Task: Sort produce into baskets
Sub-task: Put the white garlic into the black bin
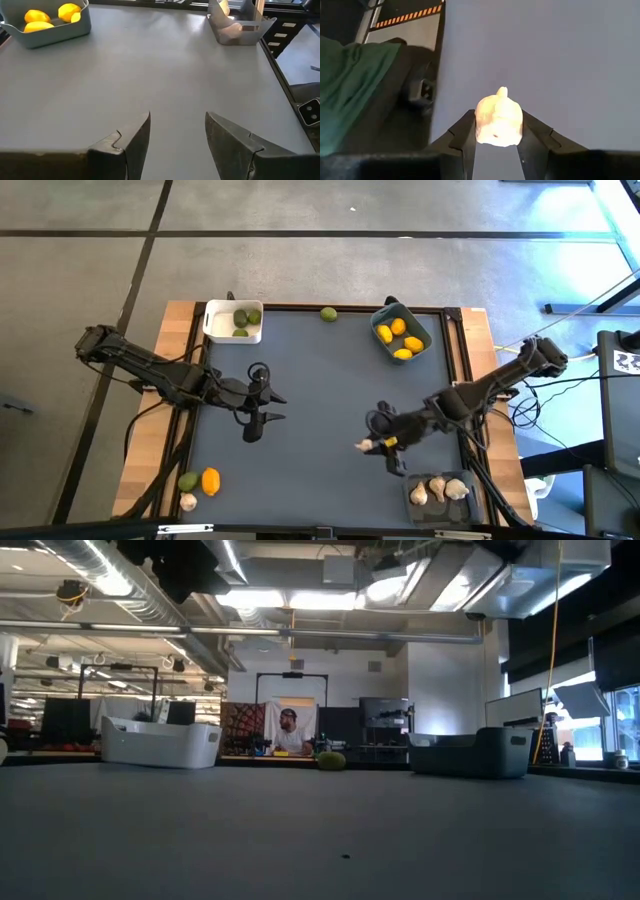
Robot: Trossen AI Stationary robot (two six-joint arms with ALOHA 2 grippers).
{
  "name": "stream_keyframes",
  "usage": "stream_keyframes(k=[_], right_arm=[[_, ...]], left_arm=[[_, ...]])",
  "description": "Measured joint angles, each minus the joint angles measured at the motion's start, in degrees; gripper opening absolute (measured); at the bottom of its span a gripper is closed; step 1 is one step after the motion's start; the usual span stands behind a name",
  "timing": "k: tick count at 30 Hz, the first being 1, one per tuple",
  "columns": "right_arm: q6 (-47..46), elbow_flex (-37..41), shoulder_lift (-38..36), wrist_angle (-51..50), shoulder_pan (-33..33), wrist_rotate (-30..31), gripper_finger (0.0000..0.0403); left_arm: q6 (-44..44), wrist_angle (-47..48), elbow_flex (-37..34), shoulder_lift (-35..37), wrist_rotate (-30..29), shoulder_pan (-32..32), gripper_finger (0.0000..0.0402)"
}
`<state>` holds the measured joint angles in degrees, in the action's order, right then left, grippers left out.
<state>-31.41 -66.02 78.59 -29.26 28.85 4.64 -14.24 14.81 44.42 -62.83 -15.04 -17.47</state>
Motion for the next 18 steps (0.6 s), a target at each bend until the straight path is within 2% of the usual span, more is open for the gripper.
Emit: stream_keyframes(k=[6,14,18], right_arm=[[-14.82,0.0,-0.48,-3.54,8.95,2.75,0.0113],[-35.45,0.02,-0.38,-11.61,20.08,13.31,0.0113],[-43.27,0.07,0.33,-15.7,24.22,16.23,0.0113]], left_arm=[[0.02,-0.11,0.0,-0.02,-0.01,0.0,0.0186],[-0.22,-0.39,0.0,-0.04,-0.01,0.0,0.0186],[-0.22,-0.38,0.0,-0.04,-0.03,0.0,0.0186]])
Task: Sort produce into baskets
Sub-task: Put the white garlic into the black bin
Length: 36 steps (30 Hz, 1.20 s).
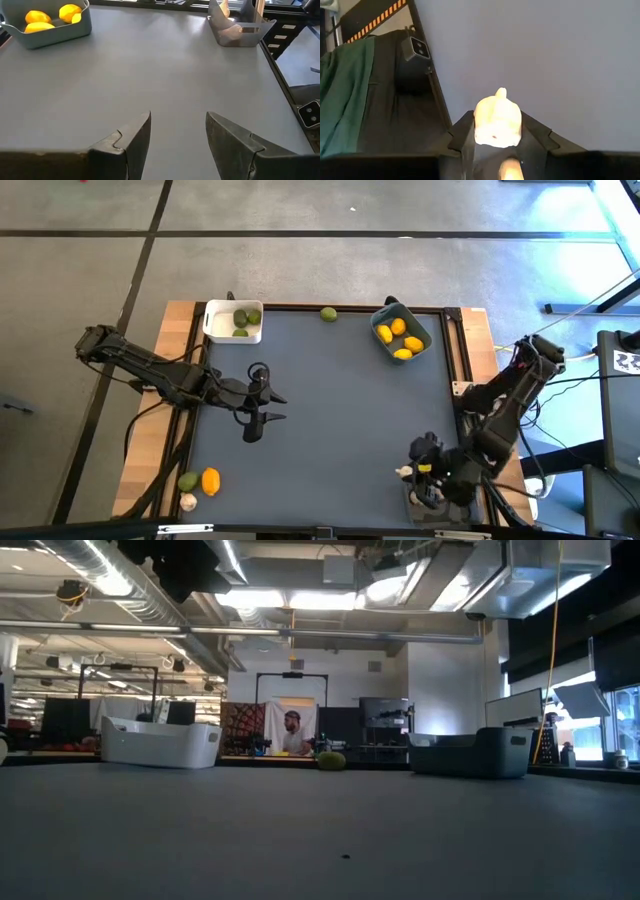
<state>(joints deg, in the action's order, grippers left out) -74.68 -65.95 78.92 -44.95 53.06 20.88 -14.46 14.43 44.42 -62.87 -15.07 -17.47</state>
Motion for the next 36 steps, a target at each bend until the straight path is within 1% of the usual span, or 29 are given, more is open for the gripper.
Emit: stream_keyframes(k=[7,10,15,20,28,34,36], right_arm=[[-14.35,0.0,0.11,-3.22,5.33,0.63,0.0113],[-20.79,0.01,0.21,-4.87,8.53,2.06,0.0113],[-29.12,0.02,3.02,-9.29,11.93,2.02,0.0113],[-30.07,0.07,6.36,-11.3,12.25,-0.07,0.0113],[-30.07,0.07,11.73,-7.01,12.23,-8.37,0.0113],[-29.98,0.07,16.99,-8.8,12.17,-8.4,0.0113],[-30.0,0.04,18.54,-9.25,12.17,-9.77,0.0113]], left_arm=[[-0.07,-0.04,0.0,0.0,-0.04,0.0,0.0186],[-0.07,-0.04,0.0,0.0,-0.24,0.0,0.0186],[-0.02,-0.04,0.0,-0.02,-0.24,0.0,0.0186],[0.0,-0.03,0.0,-0.01,-0.24,0.0,0.0186],[-0.04,-0.01,0.0,0.0,-0.24,0.0,0.0186],[-0.07,0.01,0.0,-0.01,-0.24,0.0,0.0186],[-0.07,0.01,0.0,0.0,-0.24,0.0,0.0186]])
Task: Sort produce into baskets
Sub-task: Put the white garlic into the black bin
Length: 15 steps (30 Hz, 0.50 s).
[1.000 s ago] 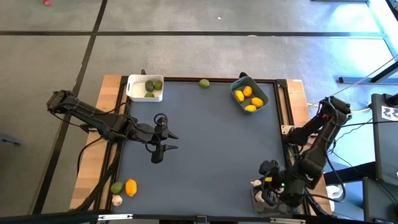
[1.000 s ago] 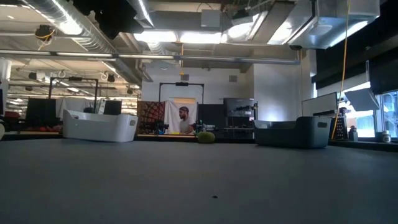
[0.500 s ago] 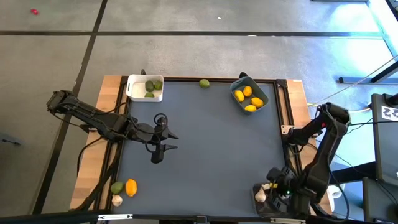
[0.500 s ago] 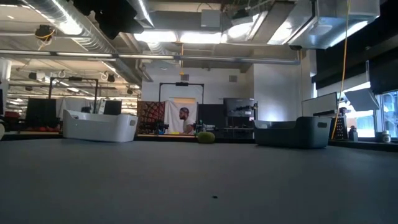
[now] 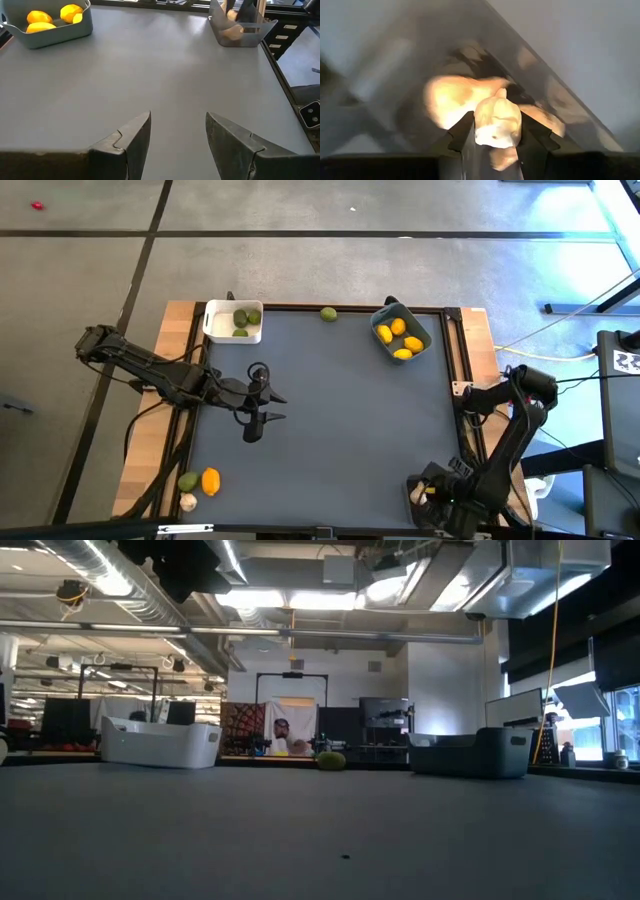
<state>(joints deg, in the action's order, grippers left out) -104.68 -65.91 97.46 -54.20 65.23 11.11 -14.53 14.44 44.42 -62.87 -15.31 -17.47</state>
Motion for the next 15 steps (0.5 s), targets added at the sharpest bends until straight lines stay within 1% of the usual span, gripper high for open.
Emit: stream_keyframes(k=[3,5,12,15], right_arm=[[-0.71,0.02,1.14,-1.87,-0.63,-3.46,0.0118],[-2.78,0.0,1.45,-2.39,-0.87,-4.52,0.0132],[-3.19,0.0,1.16,-2.98,-1.3,-4.7,0.0211],[-3.07,0.0,0.58,-3.49,-1.82,-6.47,0.0237]], left_arm=[[-0.05,0.02,0.0,-0.02,0.0,0.0,0.0186],[-0.11,0.02,0.0,-0.02,0.02,0.0,0.0186],[-0.63,0.0,0.0,-0.02,0.02,0.0,0.0186],[-0.7,-0.02,0.0,-0.01,0.02,0.0,0.0186]])
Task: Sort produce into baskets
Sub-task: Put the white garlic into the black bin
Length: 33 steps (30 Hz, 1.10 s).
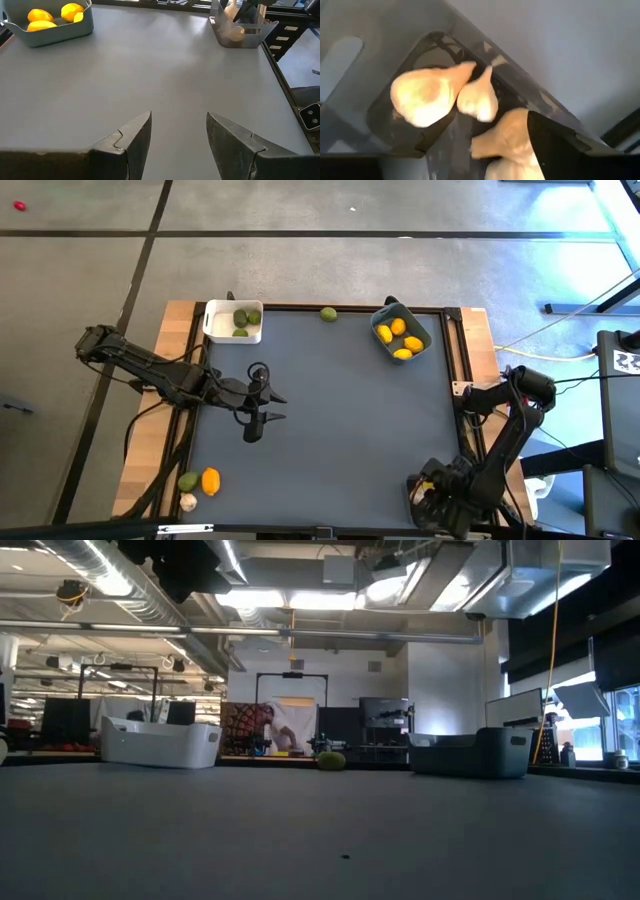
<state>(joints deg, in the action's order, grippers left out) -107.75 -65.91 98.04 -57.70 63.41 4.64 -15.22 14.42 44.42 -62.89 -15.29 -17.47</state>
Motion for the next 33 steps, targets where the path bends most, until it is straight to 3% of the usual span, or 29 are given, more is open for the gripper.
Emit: stream_keyframes(k=[6,10,13,16,23,28,33], right_arm=[[5.38,-2.17,-3.61,-1.34,-0.94,-1.79,0.0248],[7.98,-5.81,-6.92,-6.03,-1.7,0.65,0.0246],[9.8,-8.97,-8.73,-9.44,-2.3,8.01,0.0246],[14.37,-10.98,-9.97,-11.57,-3.39,19.08,0.0246],[32.17,-12.08,-10.19,-8.98,-9.32,39.92,0.0246],[42.98,-9.69,-10.05,-4.08,-14.73,45.66,0.0246],[47.84,-5.81,-10.03,-0.34,-20.04,45.77,0.0246]], left_arm=[[-0.04,-0.01,0.0,-0.01,0.0,0.0,0.0186],[-0.04,-0.01,0.0,-0.01,0.0,0.0,0.0186],[0.87,-0.09,0.0,-0.01,0.0,0.0,0.0186],[1.98,-0.24,0.0,-0.01,0.0,0.0,0.0186],[4.0,0.22,0.0,-0.01,0.02,0.0,0.0186],[2.34,6.77,0.0,0.0,0.01,0.0,0.0186],[-3.13,19.85,0.0,-0.01,-1.39,0.0,0.0186]])
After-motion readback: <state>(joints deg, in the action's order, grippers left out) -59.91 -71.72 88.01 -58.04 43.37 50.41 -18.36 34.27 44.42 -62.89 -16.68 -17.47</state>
